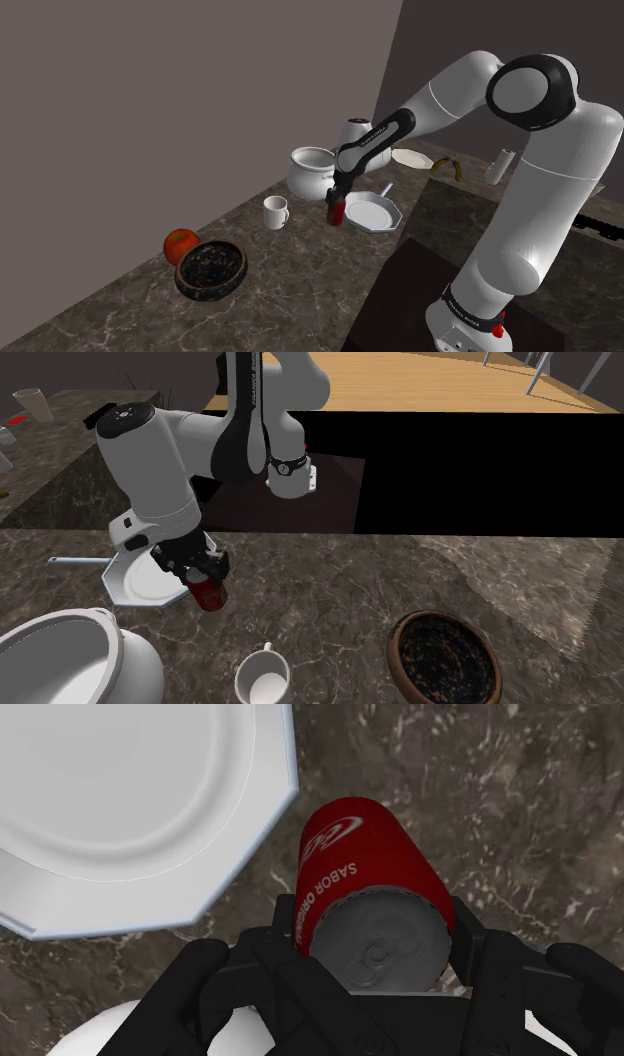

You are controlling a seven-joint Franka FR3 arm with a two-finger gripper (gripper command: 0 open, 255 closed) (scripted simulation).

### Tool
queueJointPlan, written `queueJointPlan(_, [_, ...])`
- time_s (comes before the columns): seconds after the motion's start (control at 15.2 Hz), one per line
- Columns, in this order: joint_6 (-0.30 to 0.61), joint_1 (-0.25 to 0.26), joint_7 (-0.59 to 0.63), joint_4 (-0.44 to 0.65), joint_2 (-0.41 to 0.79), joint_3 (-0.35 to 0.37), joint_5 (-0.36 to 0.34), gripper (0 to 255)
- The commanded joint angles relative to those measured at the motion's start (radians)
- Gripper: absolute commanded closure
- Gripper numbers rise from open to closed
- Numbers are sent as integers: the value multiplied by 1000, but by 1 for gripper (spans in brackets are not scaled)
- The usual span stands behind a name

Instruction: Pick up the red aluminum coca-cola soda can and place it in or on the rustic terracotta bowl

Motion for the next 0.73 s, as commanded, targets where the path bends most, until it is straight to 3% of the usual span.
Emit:
queueJointPlan(0.0, [-26,1,5,3,-23,-1,-6,255])
queueJointPlan(0.66, [-164,1,21,36,-128,-3,-28,255])
